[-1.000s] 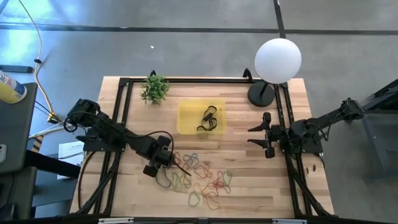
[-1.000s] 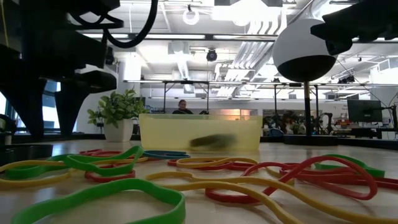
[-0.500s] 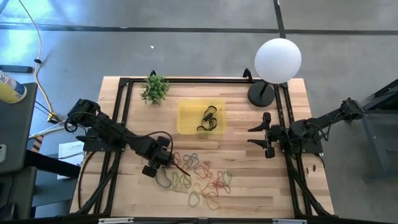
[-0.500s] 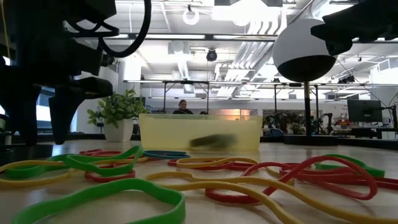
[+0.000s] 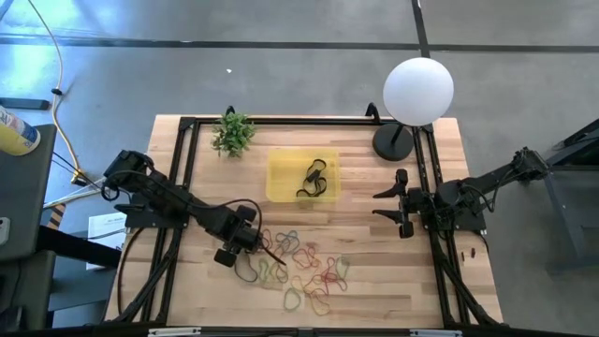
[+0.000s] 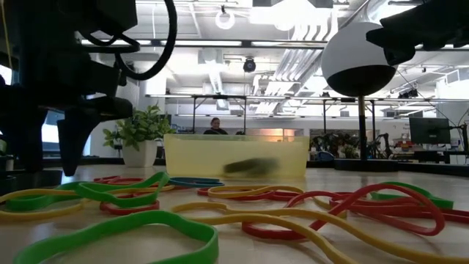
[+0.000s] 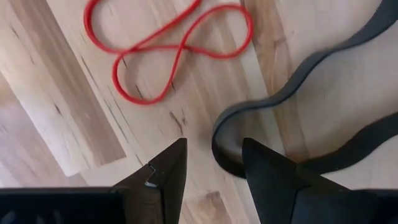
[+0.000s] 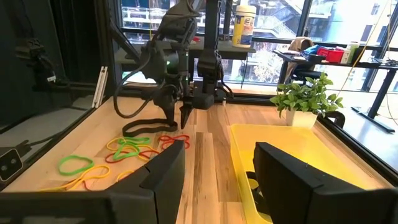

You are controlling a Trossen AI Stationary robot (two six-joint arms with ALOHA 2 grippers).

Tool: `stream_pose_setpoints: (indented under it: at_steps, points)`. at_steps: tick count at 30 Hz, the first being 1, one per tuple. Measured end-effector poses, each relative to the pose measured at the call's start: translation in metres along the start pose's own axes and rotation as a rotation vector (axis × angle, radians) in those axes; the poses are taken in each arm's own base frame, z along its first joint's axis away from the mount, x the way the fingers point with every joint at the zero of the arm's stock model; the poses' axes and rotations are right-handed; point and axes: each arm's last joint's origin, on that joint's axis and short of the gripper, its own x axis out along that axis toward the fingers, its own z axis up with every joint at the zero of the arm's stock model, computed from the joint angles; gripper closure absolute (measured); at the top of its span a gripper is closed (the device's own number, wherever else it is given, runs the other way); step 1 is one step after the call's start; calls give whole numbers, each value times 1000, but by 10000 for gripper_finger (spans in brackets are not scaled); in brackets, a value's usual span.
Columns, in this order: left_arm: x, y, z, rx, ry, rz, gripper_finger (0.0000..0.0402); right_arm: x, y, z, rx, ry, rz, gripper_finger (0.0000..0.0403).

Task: Pick and place rubber bands into bin
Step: Put the black rubber band into the yellow bin

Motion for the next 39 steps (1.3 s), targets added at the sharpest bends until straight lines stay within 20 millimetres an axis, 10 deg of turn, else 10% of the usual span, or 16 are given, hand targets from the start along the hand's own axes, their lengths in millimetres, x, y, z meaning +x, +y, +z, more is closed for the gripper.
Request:
stream_pose_setpoints:
  at_steps: [24, 39]
  points:
    - [0, 1, -2, 29, 30, 27, 399, 0, 0, -1, -3, 14, 0, 222]
    - [-69, 13, 32, 139, 46, 296, 401, 0, 0, -2, -4, 17, 1, 222]
